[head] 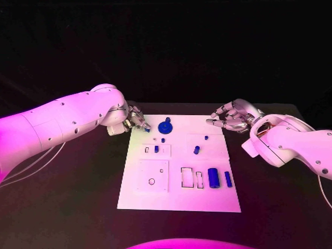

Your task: Assemble the parts on the task board

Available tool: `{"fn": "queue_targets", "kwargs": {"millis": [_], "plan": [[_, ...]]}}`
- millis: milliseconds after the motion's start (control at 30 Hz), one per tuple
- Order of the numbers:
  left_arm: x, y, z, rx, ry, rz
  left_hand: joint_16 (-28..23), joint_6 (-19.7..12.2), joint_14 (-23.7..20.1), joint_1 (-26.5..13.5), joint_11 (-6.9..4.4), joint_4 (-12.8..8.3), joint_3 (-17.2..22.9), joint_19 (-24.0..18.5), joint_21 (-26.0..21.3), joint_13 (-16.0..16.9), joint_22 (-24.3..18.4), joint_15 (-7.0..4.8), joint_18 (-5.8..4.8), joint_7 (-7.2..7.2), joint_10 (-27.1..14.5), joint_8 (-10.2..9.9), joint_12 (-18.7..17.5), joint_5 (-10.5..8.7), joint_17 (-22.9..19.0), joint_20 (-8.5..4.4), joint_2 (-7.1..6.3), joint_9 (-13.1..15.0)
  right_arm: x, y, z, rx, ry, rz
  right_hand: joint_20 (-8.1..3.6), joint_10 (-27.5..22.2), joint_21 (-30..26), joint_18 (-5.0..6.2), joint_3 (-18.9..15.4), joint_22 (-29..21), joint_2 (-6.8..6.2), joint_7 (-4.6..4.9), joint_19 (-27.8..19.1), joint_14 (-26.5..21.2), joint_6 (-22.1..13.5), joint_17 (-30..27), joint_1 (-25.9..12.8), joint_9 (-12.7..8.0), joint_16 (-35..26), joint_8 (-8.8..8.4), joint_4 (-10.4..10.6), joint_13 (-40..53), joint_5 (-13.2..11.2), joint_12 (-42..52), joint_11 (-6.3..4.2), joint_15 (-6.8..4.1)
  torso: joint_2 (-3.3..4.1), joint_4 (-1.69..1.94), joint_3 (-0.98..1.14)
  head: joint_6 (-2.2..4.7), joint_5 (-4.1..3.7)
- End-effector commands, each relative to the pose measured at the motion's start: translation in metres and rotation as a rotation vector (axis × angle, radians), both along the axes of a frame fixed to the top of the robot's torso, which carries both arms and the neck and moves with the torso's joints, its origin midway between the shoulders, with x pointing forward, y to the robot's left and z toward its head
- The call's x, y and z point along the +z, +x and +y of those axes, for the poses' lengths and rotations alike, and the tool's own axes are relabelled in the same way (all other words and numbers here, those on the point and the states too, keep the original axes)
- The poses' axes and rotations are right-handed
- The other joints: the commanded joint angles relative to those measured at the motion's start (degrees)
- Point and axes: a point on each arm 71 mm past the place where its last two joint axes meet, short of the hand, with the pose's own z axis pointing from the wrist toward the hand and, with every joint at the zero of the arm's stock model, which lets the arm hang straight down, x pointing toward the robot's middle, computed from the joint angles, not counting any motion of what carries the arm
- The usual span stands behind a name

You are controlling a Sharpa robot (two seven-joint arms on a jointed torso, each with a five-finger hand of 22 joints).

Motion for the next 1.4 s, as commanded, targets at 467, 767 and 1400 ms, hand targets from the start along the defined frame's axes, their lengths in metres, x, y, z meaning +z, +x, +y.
{"fn": "queue_targets", "kwargs": {"millis": [467, 767, 1400], "plan": [[-0.007, -0.046, 0.007, -0.002, -0.05, -0.046, 2.09, 2.68, 4.63, -8.67, -1.06, -13.59, 15.58, 2.94, 2.25, 4.66, 3.37, -1.35, -1.6, -1.66, 4.8, 2.54, 3.22, 1.99, 9.92, -1.03, -1.44, 2.8, -0.001, -0.002, -0.002, 0.014, -0.01, 0.015, 0.06, 2.85, -0.22, 1.16, -0.31, 11.11, 0.45, 0.03, 3.09, 4.71, -0.45, 9.65, -0.02, 0.06, -0.2, 0.27, -0.11, 11.74, 0.58, -0.33, -0.05, 0.11, -0.09, 0.16, -0.08, -0.48, 0.8], [-0.016, -0.064, 0.009, -0.003, -0.048, -0.084, 2.91, 3.73, 5.15, -12.29, -1.52, -16.03, 17.74, 3.52, 2.81, 7.23, 4.2, -1.74, -1.76, -2.16, 6.8, 3.52, 4.77, 6.1, 11.74, -1.43, -1.66, 2.54, -0.001, -0.002, -0.003, 0.013, -0.01, 0.016, 0.06, 2.85, -0.22, 1.16, -0.31, 11.11, 0.45, 0.03, 3.09, 4.71, -0.45, 9.65, -0.02, 0.06, -0.2, 0.27, -0.11, 11.74, 0.58, -0.33, -0.05, 0.11, -0.15, 0.24, -0.08, -0.93, 1.01], [-0.031, -0.077, 0.004, -0.025, -0.01, -0.092, 3.15, 4.13, 5.3, -13.4, -1.7, -16.83, 18.1, 3.9, 3.13, 8.48, 4.74, -1.89, -1.88, -2.36, 7.7, 3.91, 5.54, 7.36, 12.27, -1.56, -1.59, 2.43, -0.002, -0.002, -0.004, 0.013, -0.01, 0.015, 0.06, 2.83, -0.21, 1.15, -0.37, 11.12, 0.46, 0.03, 3.1, 4.72, -0.44, 9.68, 0.03, 0.07, -0.2, 0.3, -0.15, 11.72, 0.86, -0.36, -0.05, 0.11, -0.05, 0.06, -0.04, -1.63, 1.18]]}}
